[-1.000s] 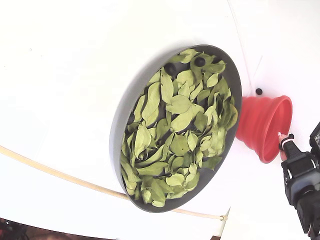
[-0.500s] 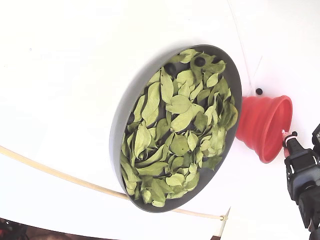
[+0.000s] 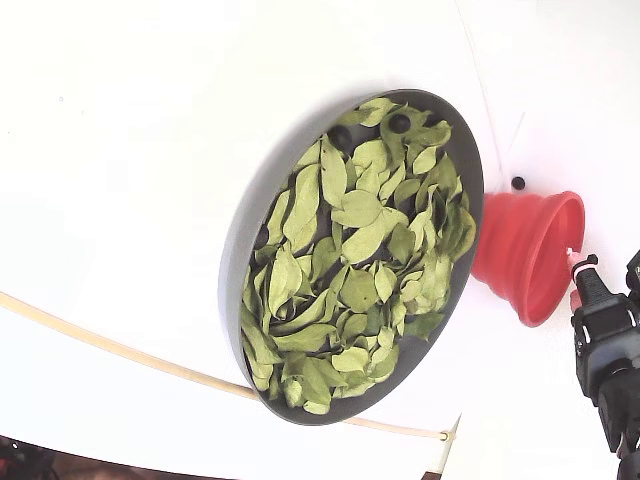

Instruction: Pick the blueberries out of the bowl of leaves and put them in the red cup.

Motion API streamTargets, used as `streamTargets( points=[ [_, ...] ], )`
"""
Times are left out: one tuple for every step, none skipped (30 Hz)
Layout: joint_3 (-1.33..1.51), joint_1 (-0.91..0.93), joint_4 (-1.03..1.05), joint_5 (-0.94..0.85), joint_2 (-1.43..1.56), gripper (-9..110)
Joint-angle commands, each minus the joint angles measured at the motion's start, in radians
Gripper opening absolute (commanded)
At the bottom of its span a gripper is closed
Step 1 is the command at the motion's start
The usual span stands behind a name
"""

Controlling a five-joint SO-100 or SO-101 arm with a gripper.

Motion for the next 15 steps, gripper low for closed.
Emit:
streamTargets(
  points=[
    [-0.046, 0.044, -0.025, 0.005, 0.086, 22],
    [0.000, 0.035, 0.009, 0.006, 0.144, 22],
    [0.011, 0.035, 0.012, 0.008, 0.156, 22],
    [0.021, 0.035, 0.014, 0.008, 0.167, 22],
    [0.034, 0.032, 0.015, 0.008, 0.178, 22],
    [0.044, 0.031, 0.015, 0.008, 0.189, 22],
    [0.055, 0.029, 0.018, 0.009, 0.202, 22],
    [0.064, 0.028, 0.023, 0.014, 0.215, 22],
    [0.072, 0.026, 0.032, 0.015, 0.227, 21],
    [0.078, 0.025, 0.041, 0.017, 0.238, 21],
    [0.086, 0.023, 0.046, 0.018, 0.249, 21],
    [0.092, 0.023, 0.048, 0.021, 0.258, 21],
    [0.097, 0.021, 0.054, 0.021, 0.264, 21],
    [0.101, 0.021, 0.060, 0.023, 0.272, 21],
    [0.107, 0.021, 0.063, 0.025, 0.281, 21]
  ],
)
